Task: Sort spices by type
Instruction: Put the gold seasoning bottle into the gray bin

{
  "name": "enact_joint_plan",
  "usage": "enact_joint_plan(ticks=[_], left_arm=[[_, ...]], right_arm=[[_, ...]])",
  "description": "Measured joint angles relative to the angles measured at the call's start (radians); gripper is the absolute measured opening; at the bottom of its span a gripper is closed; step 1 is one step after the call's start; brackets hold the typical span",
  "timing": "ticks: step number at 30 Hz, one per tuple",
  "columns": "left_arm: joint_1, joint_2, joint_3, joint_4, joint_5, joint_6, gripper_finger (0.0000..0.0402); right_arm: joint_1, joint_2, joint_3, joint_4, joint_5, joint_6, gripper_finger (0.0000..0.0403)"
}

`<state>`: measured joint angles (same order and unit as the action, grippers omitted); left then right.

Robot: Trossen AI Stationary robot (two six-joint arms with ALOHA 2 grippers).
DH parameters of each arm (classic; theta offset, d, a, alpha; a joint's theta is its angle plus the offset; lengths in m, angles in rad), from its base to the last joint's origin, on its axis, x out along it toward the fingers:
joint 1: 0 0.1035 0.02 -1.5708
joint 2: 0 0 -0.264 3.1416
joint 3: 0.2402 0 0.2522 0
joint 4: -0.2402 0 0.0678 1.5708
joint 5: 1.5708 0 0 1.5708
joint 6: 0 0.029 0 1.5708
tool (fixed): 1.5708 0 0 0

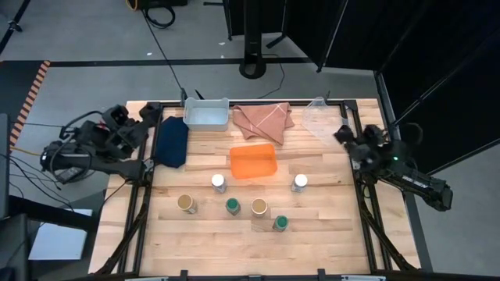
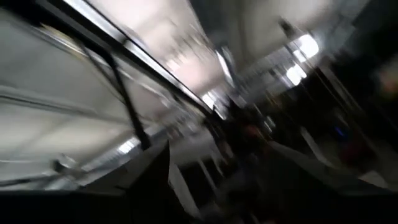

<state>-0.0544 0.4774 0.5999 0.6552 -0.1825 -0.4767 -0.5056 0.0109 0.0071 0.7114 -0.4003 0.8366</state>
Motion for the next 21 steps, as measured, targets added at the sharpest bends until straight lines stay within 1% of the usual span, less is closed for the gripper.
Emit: enact_joint_plan(ticks=[2,5,9,12,15,21], left_arm=[[0.0,0.003,0.018,-0.001,0.033,-0.004,0.0284],[0.0,0.002,0.037,0.002,0.096,-0.008,0.0284],[0.0,-0.001,0.043,0.001,0.147,-0.001,0.0284],[0.0,0.0,0.043,-0.022,0.152,-0.001,0.0284],[0.0,0.0,0.043,-0.059,0.152,0.0,0.0284],[0.0,0.0,0.043,-0.151,0.152,0.001,0.0284]], right_arm=[[0.0,0.0,0.0,0.116,0.012,0.0,0.0268],[0.0,0.0,0.0,0.242,0.014,-0.024,0.0268],[0.0,0.0,0.0,0.326,0.014,-0.018,0.0268],[0.0,0.0,0.0,0.319,0.02,-0.044,0.0268],[0.0,0.0,0.0,0.296,0.062,-0.098,0.0268],[0.0,0.0,0.0,0.225,0.135,-0.101,0.0268]])
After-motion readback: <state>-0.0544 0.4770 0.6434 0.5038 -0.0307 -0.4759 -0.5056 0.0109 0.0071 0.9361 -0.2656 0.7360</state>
